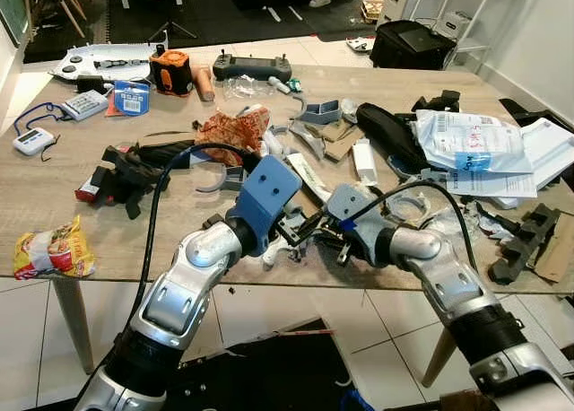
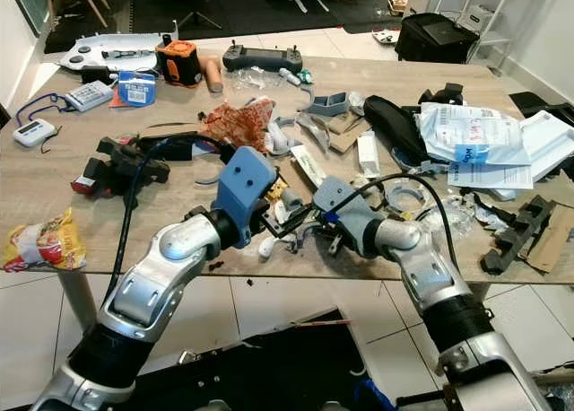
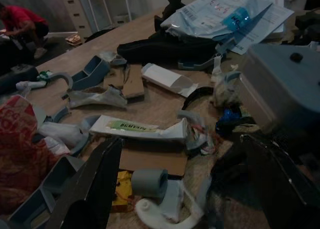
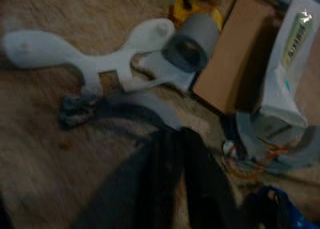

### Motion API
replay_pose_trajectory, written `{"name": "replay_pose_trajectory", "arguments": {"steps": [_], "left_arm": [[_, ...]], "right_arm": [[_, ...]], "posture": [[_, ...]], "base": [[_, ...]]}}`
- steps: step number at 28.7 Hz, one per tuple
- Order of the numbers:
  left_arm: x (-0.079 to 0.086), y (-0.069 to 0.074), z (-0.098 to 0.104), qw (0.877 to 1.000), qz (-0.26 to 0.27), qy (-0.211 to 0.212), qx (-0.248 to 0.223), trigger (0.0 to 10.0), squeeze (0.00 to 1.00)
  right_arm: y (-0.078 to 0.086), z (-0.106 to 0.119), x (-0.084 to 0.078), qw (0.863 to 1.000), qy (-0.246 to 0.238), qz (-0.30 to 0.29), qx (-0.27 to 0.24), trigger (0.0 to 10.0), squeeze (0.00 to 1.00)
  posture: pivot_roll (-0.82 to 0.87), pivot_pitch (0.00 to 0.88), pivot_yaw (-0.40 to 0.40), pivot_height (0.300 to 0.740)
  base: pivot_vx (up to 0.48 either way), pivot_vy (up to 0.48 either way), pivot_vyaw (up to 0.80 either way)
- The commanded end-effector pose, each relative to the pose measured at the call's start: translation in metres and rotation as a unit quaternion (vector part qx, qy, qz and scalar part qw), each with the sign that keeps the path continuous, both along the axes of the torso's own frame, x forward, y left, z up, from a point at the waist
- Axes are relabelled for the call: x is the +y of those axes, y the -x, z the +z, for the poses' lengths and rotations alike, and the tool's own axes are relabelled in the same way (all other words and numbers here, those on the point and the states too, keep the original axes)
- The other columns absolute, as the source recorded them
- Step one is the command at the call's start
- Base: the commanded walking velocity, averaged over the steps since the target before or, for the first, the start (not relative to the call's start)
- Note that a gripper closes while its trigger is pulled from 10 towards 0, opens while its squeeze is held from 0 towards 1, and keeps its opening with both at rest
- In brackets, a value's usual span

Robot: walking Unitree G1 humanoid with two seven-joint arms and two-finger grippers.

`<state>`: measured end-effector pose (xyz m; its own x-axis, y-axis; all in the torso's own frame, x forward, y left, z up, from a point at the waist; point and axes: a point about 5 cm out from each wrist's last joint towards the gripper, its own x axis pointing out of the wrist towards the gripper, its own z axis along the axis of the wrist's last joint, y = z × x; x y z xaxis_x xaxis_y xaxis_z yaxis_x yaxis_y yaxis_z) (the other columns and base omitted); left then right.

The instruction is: Picking trash to rubbish bin

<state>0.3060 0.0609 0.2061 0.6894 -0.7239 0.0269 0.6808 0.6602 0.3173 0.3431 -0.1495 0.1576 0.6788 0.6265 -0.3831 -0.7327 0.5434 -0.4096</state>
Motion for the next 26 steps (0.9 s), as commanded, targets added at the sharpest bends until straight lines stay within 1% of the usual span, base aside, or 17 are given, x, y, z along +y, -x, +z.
{"name": "replay_pose_trajectory", "arguments": {"steps": [1,7,10,13,14,15,17,18,19,21,22,23,24,25,26], "left_arm": [[-0.001,0.003,-0.003,1.0,-0.005,-0.005,0.001,10.0,0.0],[0.001,0.003,-0.004,1.0,0.001,-0.001,-0.001,10.0,0.0],[0.005,0.002,-0.005,1.0,0.008,-0.002,-0.002,10.0,0.0],[0.006,0.002,-0.005,1.0,0.012,-0.001,-0.004,10.0,0.0],[0.008,0.001,-0.003,1.0,0.02,0.006,-0.006,10.0,0.0],[0.01,0.0,-0.002,0.999,0.031,0.014,-0.01,10.0,0.0],[0.01,0.0,-0.002,0.999,0.031,0.014,-0.01,10.0,0.0],[0.012,-0.001,-0.001,0.999,0.039,0.019,-0.012,10.0,0.0],[0.016,-0.002,0.001,0.998,0.058,0.031,-0.016,10.0,0.0],[0.016,-0.002,0.001,0.998,0.058,0.031,-0.016,10.0,0.0],[0.019,-0.004,0.003,0.996,0.074,0.043,-0.018,10.0,0.0],[0.019,-0.004,0.003,0.996,0.074,0.043,-0.018,10.0,0.0],[0.023,-0.006,0.003,0.994,0.098,0.051,-0.021,10.0,0.0],[0.023,-0.006,0.003,0.994,0.098,0.051,-0.021,10.0,0.0],[0.029,-0.009,0.003,0.99,0.127,0.053,-0.022,10.0,0.0]], "right_arm": [[0.005,-0.013,-0.004,1.0,-0.002,-0.007,0.029,0.0,0.0],[0.01,-0.017,-0.005,0.999,-0.016,-0.009,0.036,0.0,0.0],[0.01,-0.013,-0.005,0.999,-0.035,-0.015,0.034,0.0,0.0],[0.01,-0.01,-0.006,0.999,-0.04,-0.016,0.031,0.0,0.0],[0.01,-0.003,-0.006,0.998,-0.056,-0.019,0.022,0.0,0.0],[0.01,0.005,-0.006,0.996,-0.087,-0.024,0.013,0.0,0.0],[0.01,0.005,-0.006,0.996,-0.087,-0.024,0.013,0.0,0.0],[0.011,0.011,-0.006,0.994,-0.108,-0.028,0.007,0.0,0.0],[0.009,0.028,-0.008,0.984,-0.168,-0.051,-0.02,0.0,0.0],[0.009,0.028,-0.008,0.984,-0.168,-0.051,-0.02,0.0,0.0],[0.007,0.041,-0.01,0.972,-0.218,-0.072,-0.043,0.0,0.0],[0.007,0.041,-0.01,0.972,-0.218,-0.072,-0.043,0.0,0.0],[0.004,0.057,-0.014,0.949,-0.283,-0.115,-0.084,8.5,0.0],[0.004,0.057,-0.014,0.949,-0.283,-0.115,-0.084,8.5,0.0],[0.002,0.069,-0.018,0.925,-0.321,-0.156,-0.127,10.0,0.0]], "posture": [[0.0,0.116,-0.02,0.74],[0.0,0.091,-0.015,0.74],[-0.01,0.079,-0.012,0.74],[-0.01,0.077,-0.012,0.74],[-0.01,0.07,-0.01,0.74],[-0.01,0.066,-0.009,0.74],[-0.01,0.066,-0.009,0.74],[-0.01,0.066,-0.009,0.74],[-0.01,0.059,-0.007,0.74],[-0.01,0.059,-0.007,0.74],[-0.01,0.056,-0.006,0.74],[-0.01,0.056,-0.006,0.74],[-0.01,0.052,-0.005,0.74],[-0.01,0.052,-0.005,0.74],[-0.01,0.045,-0.003,0.74]], "base": [[0.0,0.0,0.0],[0.0,0.0,0.0],[0.0,0.0,0.0],[0.0,0.0,0.0],[0.0,0.0,0.0],[0.0,0.0,0.0],[0.0,0.0,0.0],[0.0,0.0,0.0],[0.0,0.0,0.0],[0.0,0.0,0.0],[0.0,0.0,0.0],[0.0,0.0,0.0],[0.0,0.0,0.0],[0.0,0.0,0.0],[0.0,0.0,0.0]]}}
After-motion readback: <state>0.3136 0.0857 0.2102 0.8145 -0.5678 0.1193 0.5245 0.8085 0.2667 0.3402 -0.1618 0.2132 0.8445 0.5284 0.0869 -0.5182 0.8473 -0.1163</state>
